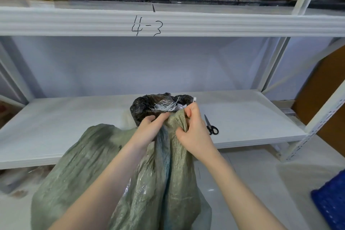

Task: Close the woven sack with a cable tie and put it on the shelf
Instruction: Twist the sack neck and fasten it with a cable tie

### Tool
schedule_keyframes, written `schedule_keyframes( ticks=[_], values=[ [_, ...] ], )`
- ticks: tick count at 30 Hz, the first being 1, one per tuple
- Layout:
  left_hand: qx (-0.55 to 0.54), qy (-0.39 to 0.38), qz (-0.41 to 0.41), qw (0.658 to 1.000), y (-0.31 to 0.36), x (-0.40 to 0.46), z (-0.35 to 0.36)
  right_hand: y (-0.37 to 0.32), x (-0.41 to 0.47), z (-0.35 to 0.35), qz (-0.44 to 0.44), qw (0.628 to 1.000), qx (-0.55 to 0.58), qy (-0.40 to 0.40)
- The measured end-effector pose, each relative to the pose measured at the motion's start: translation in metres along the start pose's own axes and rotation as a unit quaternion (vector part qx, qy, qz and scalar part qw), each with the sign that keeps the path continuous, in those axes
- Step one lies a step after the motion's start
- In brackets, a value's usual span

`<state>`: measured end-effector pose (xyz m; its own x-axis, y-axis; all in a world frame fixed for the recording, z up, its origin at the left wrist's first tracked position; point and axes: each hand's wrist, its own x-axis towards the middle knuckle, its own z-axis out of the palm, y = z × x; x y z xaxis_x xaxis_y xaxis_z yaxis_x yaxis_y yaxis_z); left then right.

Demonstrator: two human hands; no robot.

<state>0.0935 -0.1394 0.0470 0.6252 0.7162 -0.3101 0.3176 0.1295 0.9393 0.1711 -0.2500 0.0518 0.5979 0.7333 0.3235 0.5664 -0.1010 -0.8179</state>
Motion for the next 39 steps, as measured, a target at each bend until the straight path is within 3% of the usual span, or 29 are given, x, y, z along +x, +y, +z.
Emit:
schedule_keyframes(
  ticks=[5, 9, 13, 16, 19, 22, 24, 27, 30, 35, 39],
  values=[
    [-0.245, -0.009, 0.03, 0.969, 0.02, -0.002, -0.014, -0.008, -0.001, -0.004, 0.022, 0.999, 0.018, -0.017],
    [-0.311, -0.032, 0.089, 0.946, 0.031, -0.009, -0.024, -0.013, -0.005, -0.009, 0.127, 0.986, 0.057, -0.089],
    [-0.318, -0.061, 0.104, 0.94, 0.036, -0.023, -0.02, -0.017, -0.009, -0.011, 0.164, 0.971, 0.134, -0.115],
    [-0.291, -0.075, 0.074, 0.951, 0.038, -0.026, -0.015, -0.019, -0.005, -0.01, 0.151, 0.968, 0.188, -0.063],
    [-0.095, -0.021, 0.074, 0.993, 0.031, -0.018, -0.011, -0.013, 0.002, -0.007, 0.108, 0.978, 0.178, 0.006],
    [0.123, 0.098, 0.138, 0.978, 0.021, -0.013, -0.012, -0.007, 0.007, -0.007, 0.08, 0.982, 0.163, 0.052],
    [0.172, 0.088, 0.115, 0.974, 0.021, -0.014, -0.018, -0.006, 0.009, -0.009, 0.071, 0.98, 0.175, 0.066],
    [0.129, -0.027, 0.06, 0.989, 0.025, -0.018, -0.019, -0.008, 0.01, -0.009, 0.06, 0.978, 0.189, 0.067],
    [0.077, -0.083, 0.066, 0.991, 0.031, -0.029, -0.016, -0.01, 0.009, -0.006, 0.054, 0.979, 0.189, 0.045],
    [-0.005, -0.016, 0.105, 0.994, 0.032, -0.026, -0.017, -0.012, 0.007, -0.004, 0.093, 0.983, 0.156, 0.0],
    [-0.148, 0.033, 0.123, 0.981, 0.034, -0.023, -0.022, -0.015, 0.004, -0.006, 0.179, 0.973, 0.145, -0.031]
  ],
)
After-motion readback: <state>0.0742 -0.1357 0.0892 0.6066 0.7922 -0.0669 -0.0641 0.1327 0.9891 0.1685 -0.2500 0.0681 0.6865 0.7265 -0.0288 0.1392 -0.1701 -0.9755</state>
